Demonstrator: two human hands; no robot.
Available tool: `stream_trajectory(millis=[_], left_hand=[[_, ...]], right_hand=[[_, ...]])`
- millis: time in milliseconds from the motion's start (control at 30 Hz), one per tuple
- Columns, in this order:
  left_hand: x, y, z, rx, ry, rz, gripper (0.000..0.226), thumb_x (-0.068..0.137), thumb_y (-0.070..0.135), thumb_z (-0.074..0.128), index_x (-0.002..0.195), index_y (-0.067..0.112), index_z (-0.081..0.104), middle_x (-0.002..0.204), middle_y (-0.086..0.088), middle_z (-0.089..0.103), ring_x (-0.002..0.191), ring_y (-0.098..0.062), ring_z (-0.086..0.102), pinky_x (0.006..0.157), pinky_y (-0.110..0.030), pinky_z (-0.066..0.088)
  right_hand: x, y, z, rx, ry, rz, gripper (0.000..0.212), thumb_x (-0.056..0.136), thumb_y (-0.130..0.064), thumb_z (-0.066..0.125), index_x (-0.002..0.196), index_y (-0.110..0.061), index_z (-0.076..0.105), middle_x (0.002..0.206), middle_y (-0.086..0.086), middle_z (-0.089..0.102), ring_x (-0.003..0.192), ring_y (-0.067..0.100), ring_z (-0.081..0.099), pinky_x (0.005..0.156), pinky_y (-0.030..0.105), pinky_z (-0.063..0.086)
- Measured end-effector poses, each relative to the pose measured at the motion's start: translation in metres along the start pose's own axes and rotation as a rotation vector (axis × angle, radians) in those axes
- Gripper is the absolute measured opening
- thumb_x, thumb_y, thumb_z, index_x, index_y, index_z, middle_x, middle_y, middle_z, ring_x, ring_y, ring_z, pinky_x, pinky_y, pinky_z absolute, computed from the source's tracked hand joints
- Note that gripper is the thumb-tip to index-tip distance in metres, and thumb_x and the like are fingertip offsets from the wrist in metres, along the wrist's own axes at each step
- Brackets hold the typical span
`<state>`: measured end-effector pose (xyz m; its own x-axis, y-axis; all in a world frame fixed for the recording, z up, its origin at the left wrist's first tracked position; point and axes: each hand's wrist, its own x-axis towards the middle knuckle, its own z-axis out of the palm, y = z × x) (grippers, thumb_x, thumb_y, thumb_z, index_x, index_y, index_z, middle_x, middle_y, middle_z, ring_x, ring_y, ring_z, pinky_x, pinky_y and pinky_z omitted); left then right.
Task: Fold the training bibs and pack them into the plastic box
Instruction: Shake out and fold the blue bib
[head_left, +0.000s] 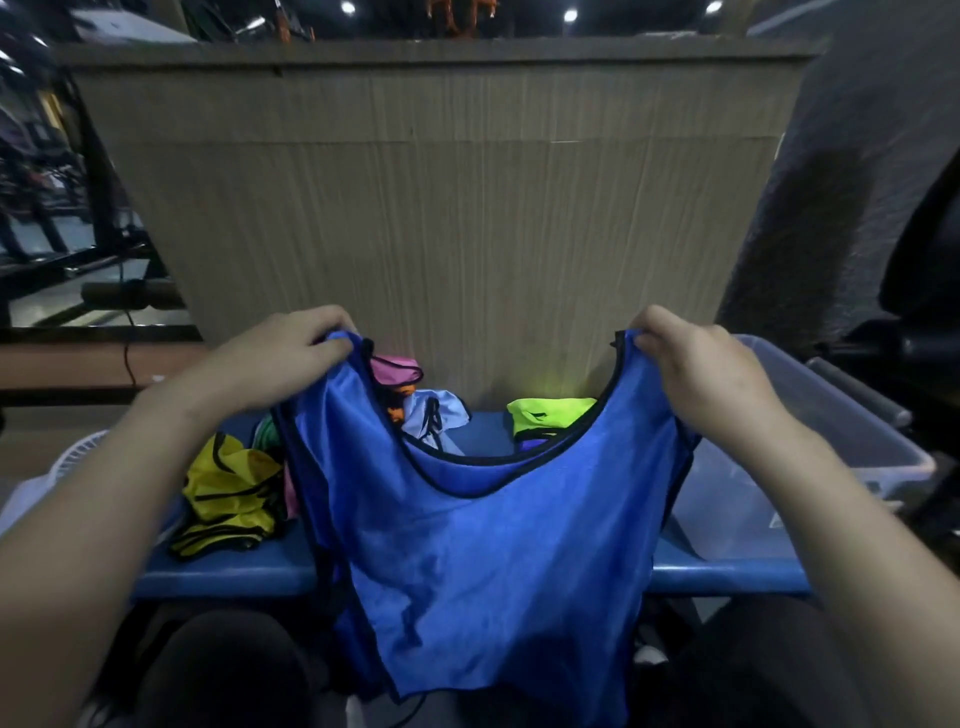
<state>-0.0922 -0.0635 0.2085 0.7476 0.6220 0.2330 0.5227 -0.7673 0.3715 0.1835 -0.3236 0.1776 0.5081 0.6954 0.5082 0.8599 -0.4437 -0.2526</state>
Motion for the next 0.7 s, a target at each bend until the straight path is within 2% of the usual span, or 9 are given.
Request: stream_trajectory(millis=[67, 133, 267, 333, 400, 433, 500, 600, 700], left_hand=[[-0.001, -0.001, -0.001, 0.075, -0.011, 0.057, 0.013, 0.093, 0.039, 0.064, 0.094, 0.027, 0.059, 0.092, 0.001, 0.066, 0.09, -0.023, 0.061, 0.08, -0.04, 0.047], [-0.001, 0.0, 0.0, 0.147, 0.082, 0.102, 0.02, 0.089, 0.038, 0.07, 0.091, 0.023, 0.058, 0.084, -0.002, 0.064, 0.084, -0.026, 0.06, 0.07, -0.036, 0.04], [-0.002, 0.003, -0.001, 0.126, 0.299, 0.102, 0.019, 0.092, 0.037, 0.066, 0.087, 0.02, 0.061, 0.081, -0.006, 0.066, 0.079, -0.026, 0.059, 0.063, -0.036, 0.037], [-0.003, 0.005, 0.002, 0.067, 0.297, 0.092, 0.016, 0.094, 0.037, 0.064, 0.091, 0.022, 0.063, 0.082, -0.004, 0.068, 0.078, -0.023, 0.06, 0.062, -0.036, 0.04], [-0.002, 0.004, 0.007, -0.012, 0.253, 0.084, 0.01, 0.096, 0.035, 0.063, 0.094, 0.025, 0.059, 0.081, -0.004, 0.069, 0.076, -0.021, 0.061, 0.065, -0.036, 0.043], [-0.001, 0.003, 0.009, -0.048, 0.232, 0.078, 0.01, 0.096, 0.033, 0.062, 0.095, 0.026, 0.055, 0.077, -0.005, 0.068, 0.071, -0.022, 0.06, 0.065, -0.036, 0.043], [0.001, -0.001, 0.014, -0.102, 0.197, 0.066, 0.013, 0.098, 0.029, 0.06, 0.095, 0.024, 0.048, 0.066, -0.009, 0.061, 0.06, -0.024, 0.054, 0.06, -0.036, 0.039], [0.004, -0.008, 0.02, -0.118, 0.138, 0.069, 0.014, 0.1, 0.025, 0.056, 0.095, 0.022, 0.043, 0.054, -0.002, 0.048, 0.052, -0.023, 0.043, 0.056, -0.037, 0.033], [0.004, -0.017, 0.021, -0.108, 0.055, 0.083, 0.014, 0.102, 0.025, 0.053, 0.094, 0.026, 0.041, 0.053, 0.003, 0.041, 0.051, -0.019, 0.038, 0.056, -0.036, 0.032]], right_hand=[[-0.001, 0.002, -0.001, -0.118, 0.036, -0.058, 0.009, 0.104, -0.017, 0.044, 0.109, -0.022, 0.049, 0.085, 0.009, 0.064, 0.08, 0.038, 0.061, 0.06, 0.045, 0.047], [-0.002, 0.004, -0.003, -0.196, 0.094, -0.102, 0.016, 0.1, -0.011, 0.048, 0.111, -0.023, 0.049, 0.092, 0.006, 0.067, 0.078, 0.036, 0.062, 0.057, 0.042, 0.045], [-0.001, 0.002, -0.005, -0.238, 0.141, -0.053, 0.012, 0.103, -0.021, 0.044, 0.111, -0.025, 0.053, 0.092, 0.01, 0.065, 0.077, 0.037, 0.061, 0.06, 0.043, 0.047], [0.001, 0.0, -0.004, -0.118, 0.106, 0.017, 0.013, 0.104, -0.026, 0.045, 0.108, -0.024, 0.058, 0.088, 0.01, 0.067, 0.078, 0.037, 0.06, 0.063, 0.045, 0.05], [0.004, 0.0, 0.0, 0.143, 0.033, 0.091, 0.008, 0.102, -0.023, 0.052, 0.1, -0.023, 0.06, 0.079, 0.004, 0.066, 0.07, 0.022, 0.059, 0.057, 0.038, 0.047], [0.004, 0.001, 0.002, 0.264, -0.003, 0.109, 0.006, 0.101, -0.021, 0.055, 0.096, -0.022, 0.059, 0.069, 0.001, 0.062, 0.057, 0.013, 0.052, 0.05, 0.031, 0.041], [0.003, 0.004, 0.007, 0.465, -0.076, 0.154, 0.006, 0.1, -0.019, 0.058, 0.095, -0.021, 0.055, 0.059, 0.005, 0.051, 0.042, 0.009, 0.033, 0.041, 0.025, 0.027], [0.001, 0.008, 0.011, 0.634, -0.125, 0.176, 0.01, 0.099, -0.018, 0.061, 0.096, -0.018, 0.051, 0.063, 0.009, 0.042, 0.047, 0.01, 0.025, 0.04, 0.021, 0.02], [0.0, 0.01, 0.015, 0.68, -0.115, 0.15, 0.02, 0.095, -0.023, 0.068, 0.092, -0.018, 0.049, 0.065, 0.012, 0.052, 0.052, 0.014, 0.025, 0.043, 0.023, 0.02]])
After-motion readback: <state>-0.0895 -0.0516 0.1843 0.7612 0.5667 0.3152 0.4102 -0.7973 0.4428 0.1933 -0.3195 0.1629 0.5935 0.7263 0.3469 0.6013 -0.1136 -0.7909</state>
